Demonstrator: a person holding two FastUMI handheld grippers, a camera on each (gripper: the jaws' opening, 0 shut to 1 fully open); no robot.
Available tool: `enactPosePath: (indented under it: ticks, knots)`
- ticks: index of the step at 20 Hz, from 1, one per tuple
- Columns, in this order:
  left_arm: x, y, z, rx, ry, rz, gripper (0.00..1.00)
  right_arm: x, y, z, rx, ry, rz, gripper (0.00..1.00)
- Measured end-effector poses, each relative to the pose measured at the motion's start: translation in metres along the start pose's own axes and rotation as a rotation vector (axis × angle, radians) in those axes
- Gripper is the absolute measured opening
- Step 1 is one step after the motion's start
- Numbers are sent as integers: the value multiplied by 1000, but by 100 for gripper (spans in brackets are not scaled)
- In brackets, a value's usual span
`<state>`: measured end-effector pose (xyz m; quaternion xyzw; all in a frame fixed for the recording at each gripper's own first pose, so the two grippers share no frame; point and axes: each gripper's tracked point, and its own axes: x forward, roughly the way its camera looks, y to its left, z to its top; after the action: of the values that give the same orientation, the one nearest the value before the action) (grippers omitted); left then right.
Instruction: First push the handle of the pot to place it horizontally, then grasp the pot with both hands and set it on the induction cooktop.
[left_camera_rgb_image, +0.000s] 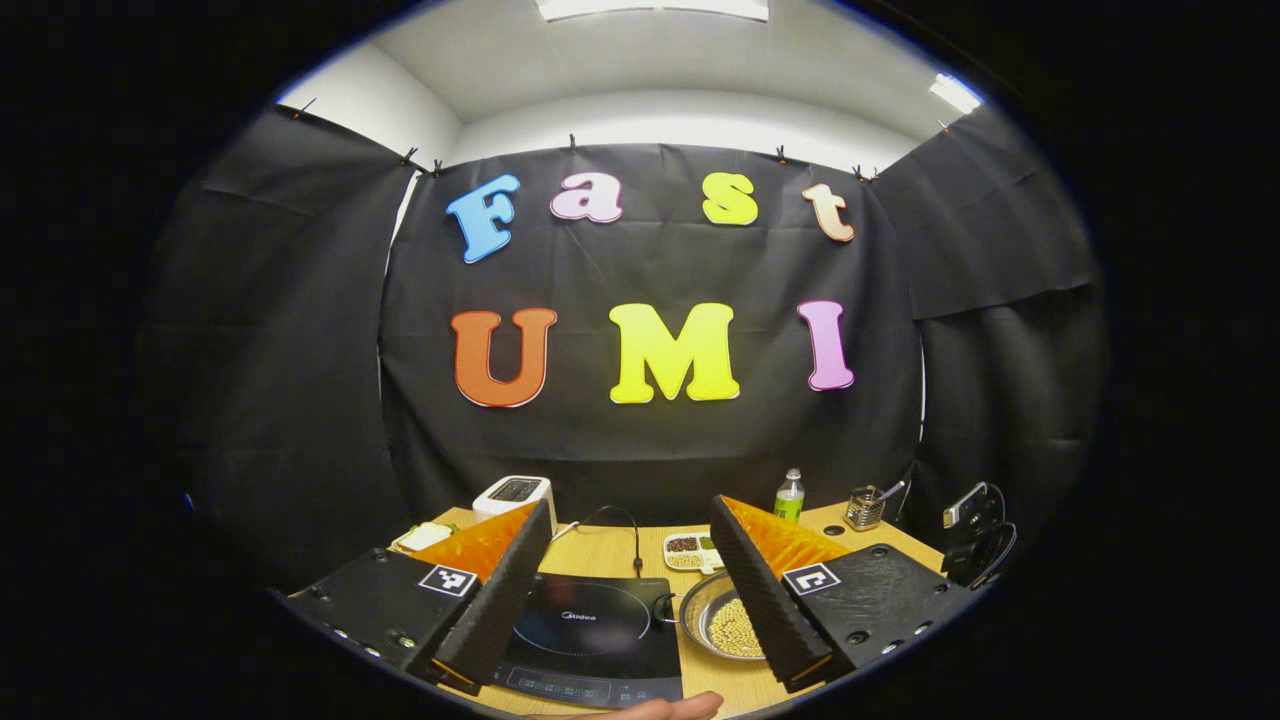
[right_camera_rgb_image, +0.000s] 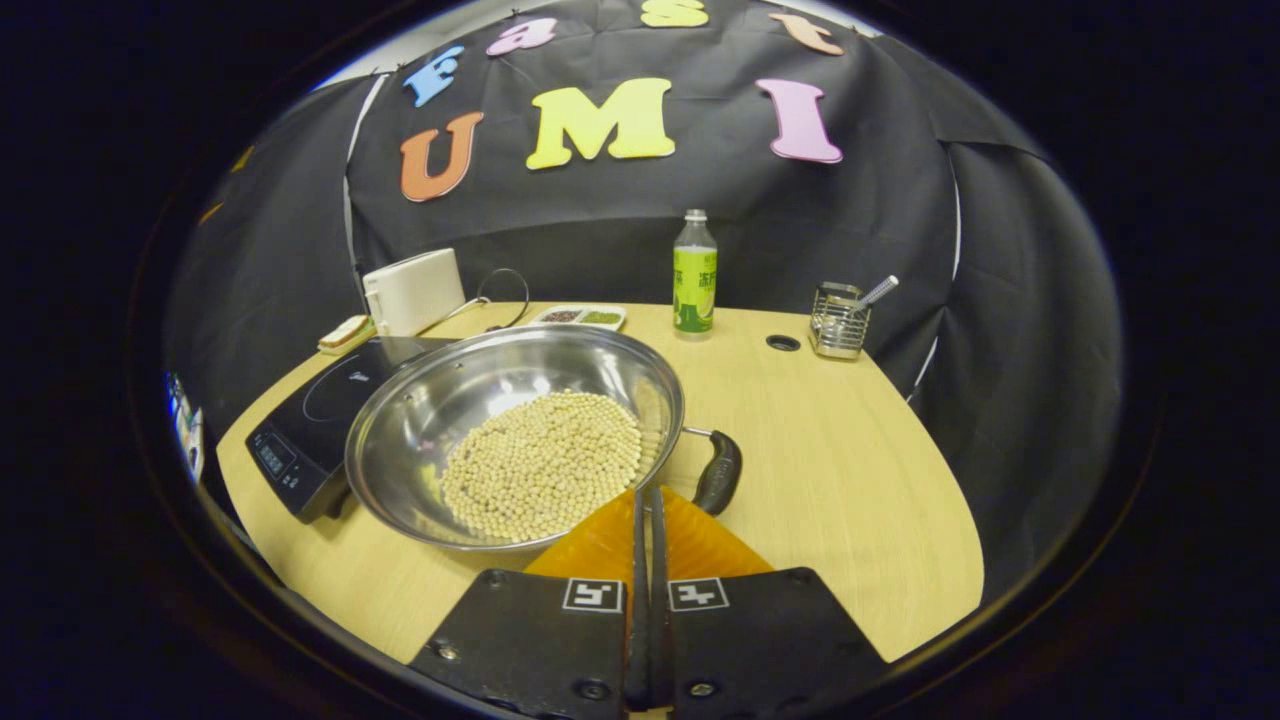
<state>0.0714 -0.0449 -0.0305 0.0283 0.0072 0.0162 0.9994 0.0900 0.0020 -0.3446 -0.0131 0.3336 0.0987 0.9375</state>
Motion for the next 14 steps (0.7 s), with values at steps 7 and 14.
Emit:
enactPosePath:
  ticks: [7,14]
  knots:
    - [19,-4,-14,4,31,-5,95,13,-10,9,3,11,-18,0]
    - [45,-12,-54,-16,117,-20,95,18,-19,18,22,17,-9,2]
